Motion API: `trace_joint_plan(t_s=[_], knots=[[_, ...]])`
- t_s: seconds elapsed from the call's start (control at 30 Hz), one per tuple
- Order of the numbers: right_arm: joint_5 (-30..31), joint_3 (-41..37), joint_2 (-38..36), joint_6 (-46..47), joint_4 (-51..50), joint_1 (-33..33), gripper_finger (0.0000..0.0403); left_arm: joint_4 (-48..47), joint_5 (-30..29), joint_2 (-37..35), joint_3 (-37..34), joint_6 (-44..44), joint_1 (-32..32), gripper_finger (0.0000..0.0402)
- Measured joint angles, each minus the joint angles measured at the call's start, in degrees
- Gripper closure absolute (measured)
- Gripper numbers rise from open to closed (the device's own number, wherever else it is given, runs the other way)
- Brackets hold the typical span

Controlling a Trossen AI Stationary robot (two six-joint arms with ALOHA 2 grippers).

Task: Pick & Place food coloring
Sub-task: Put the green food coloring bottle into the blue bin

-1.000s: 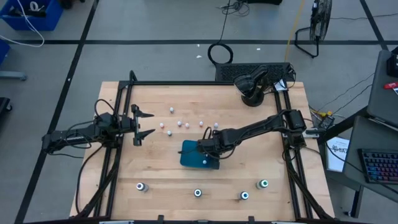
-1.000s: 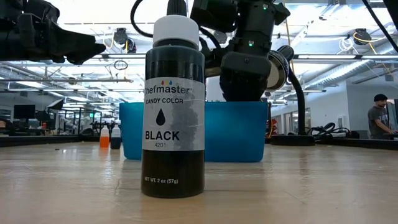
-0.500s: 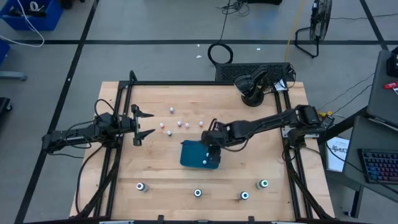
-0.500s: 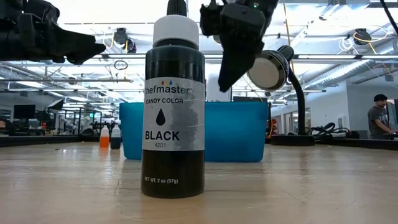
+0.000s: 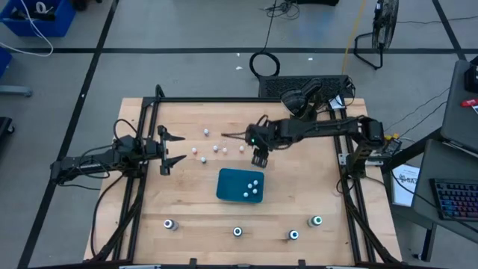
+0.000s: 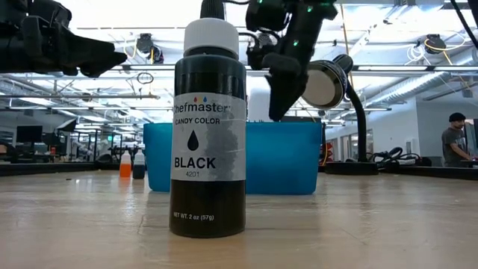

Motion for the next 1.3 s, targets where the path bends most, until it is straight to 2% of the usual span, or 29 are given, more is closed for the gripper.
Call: trace_joint_plan(t_s=[0.13,0.33,0.53,0.73,1.3], knots=[[-0.3,-0.4,1.5,-2.1,1.1,-1.9,0.0222,0.0,0.0,0.0,0.0,0.0,0.0,0.0096],[-4.7,-2.4,4.0,-2.7,2.7,-3.7,0.0221,0.1,0.0,0.0,0.0,0.0,0.0,0.0096],[-4.8,-5.3,5.4,-2.7,5.5,-3.8,0.022,0.0,0.0,0.0,0.0,0.0,0.0,0.0096],[-7.8,-7.9,6.9,-2.7,10.3,-4.0,0.022,0.0,0.0,0.0,0.0,0.0,0.0,0.0096],[-7.6,-8.3,8.5,-3.1,11.5,-5.9,0.0226,0.0,0.0,0.0,0.0,0.0,0.0,0.0096]])
